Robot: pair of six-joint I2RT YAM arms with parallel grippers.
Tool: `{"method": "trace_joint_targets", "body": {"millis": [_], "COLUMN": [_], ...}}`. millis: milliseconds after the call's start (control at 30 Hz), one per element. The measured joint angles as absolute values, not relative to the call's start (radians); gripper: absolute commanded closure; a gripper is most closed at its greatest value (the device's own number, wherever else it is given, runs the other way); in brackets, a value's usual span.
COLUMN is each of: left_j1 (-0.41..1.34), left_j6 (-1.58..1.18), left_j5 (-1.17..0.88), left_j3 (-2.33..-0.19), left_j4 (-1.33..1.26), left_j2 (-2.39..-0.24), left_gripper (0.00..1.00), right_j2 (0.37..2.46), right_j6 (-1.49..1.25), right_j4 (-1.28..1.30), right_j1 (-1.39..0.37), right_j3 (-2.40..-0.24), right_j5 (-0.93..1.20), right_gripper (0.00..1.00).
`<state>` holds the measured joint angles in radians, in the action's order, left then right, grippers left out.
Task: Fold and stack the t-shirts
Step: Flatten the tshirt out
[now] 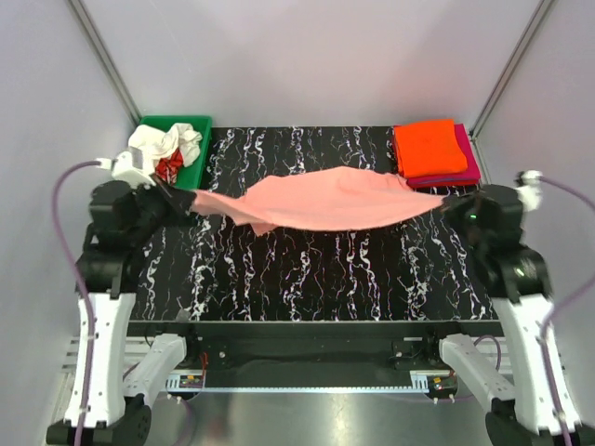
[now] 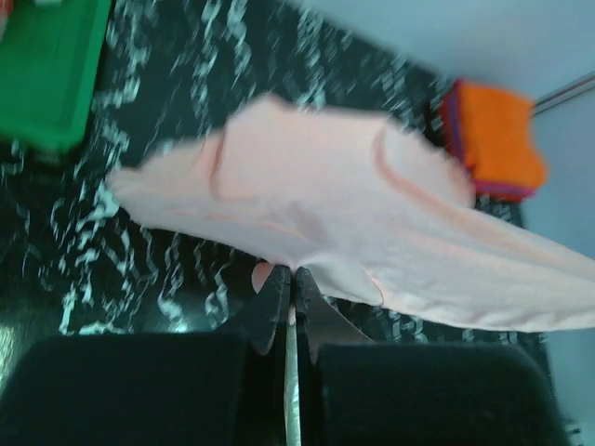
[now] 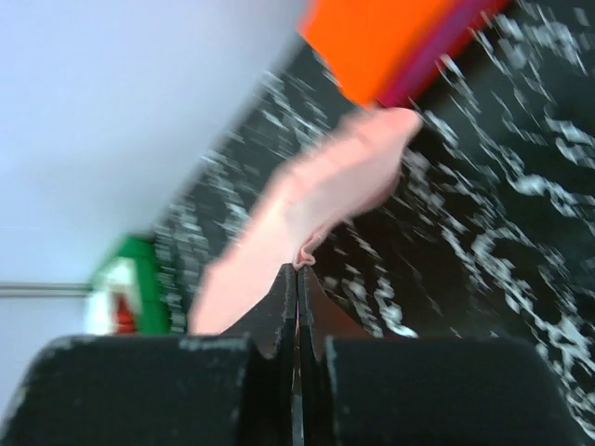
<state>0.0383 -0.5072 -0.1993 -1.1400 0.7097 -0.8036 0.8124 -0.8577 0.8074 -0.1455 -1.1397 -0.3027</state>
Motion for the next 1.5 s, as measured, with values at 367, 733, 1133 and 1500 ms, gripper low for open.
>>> {"method": "trace_joint_targets", "body": {"millis": [367,733,1133,1500], "left_j1": [0.039,0.039,0.035,0.025], "left_j6": [-0.638,-0.654,-0.638,-0.664], "left_j5": [-0.224,-0.199,-0.145,-0.157], "left_j3": [-1.551,-1.615,-1.771,-2.179], "left_j4": [0.754,0.756,0.607,0.461], "left_j2": [-0.553,-0.605,-1.382,-1.382], "left_gripper": [1.0,1.0,1.0,1.0], "right_j2": [0.474,0.616,1.544,1.65], "right_j6": [-0.815,-0.758,-0.535,-0.328], "right_j4": [0.992,0.978,0.721,0.71], "right_j1": [-0.144,-0.144,-0.144,-0.11], "right_j3": [-1.599,-1.599,-1.971,-2.474], "right_j5": [-0.329,-0.238,-0.084,-0.158], "right_gripper": [1.0,1.0,1.0,1.0]}}
